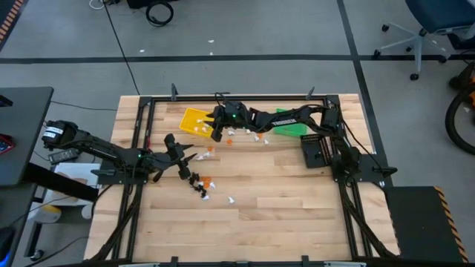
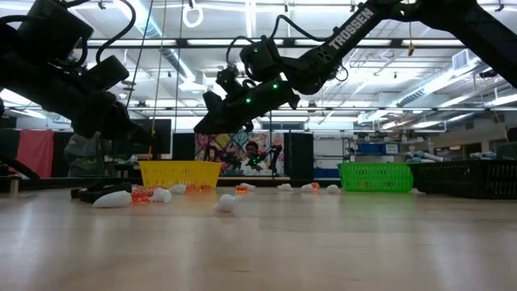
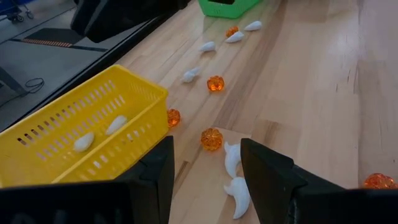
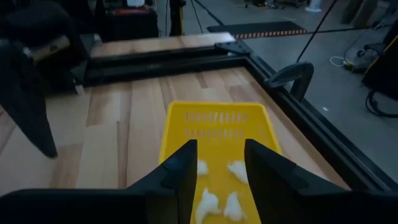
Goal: Sort Halloween decoration
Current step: Put the black skeleton toy into the black bin
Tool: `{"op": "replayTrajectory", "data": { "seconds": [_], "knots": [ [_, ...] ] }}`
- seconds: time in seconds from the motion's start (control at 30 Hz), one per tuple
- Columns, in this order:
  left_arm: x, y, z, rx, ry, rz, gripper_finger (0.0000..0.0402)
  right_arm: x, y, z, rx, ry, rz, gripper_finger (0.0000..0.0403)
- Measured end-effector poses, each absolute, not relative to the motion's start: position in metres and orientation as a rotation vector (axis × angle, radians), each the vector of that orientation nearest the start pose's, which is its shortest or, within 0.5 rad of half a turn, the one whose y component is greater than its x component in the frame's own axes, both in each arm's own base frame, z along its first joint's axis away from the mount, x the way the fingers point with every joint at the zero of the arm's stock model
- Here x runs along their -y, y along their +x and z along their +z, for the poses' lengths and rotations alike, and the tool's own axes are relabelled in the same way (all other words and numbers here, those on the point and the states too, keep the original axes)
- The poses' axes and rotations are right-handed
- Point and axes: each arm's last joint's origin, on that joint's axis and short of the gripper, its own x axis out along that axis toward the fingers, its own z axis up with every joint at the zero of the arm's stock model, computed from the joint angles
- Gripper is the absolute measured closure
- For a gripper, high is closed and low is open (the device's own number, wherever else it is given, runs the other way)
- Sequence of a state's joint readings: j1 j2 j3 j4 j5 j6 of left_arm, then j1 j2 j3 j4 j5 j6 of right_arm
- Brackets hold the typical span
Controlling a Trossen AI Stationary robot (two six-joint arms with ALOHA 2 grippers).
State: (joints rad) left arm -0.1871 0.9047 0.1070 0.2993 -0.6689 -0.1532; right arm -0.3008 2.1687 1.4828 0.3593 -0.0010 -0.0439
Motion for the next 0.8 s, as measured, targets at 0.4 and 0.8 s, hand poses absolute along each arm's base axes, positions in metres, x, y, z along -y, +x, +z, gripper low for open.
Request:
{"op": "replayTrajectory", "data": {
  "seconds": [0.4,0.8],
  "knots": [
    [0.011,0.151,0.134,-0.428,0.074,0.485,0.0241,0.130,0.441,0.232,-0.462,-0.049,-0.287,0.0266],
    [0.014,0.153,0.134,-0.437,0.073,0.377,0.0241,0.084,0.413,0.232,-0.675,-0.080,-0.340,0.0268]
  ]
}}
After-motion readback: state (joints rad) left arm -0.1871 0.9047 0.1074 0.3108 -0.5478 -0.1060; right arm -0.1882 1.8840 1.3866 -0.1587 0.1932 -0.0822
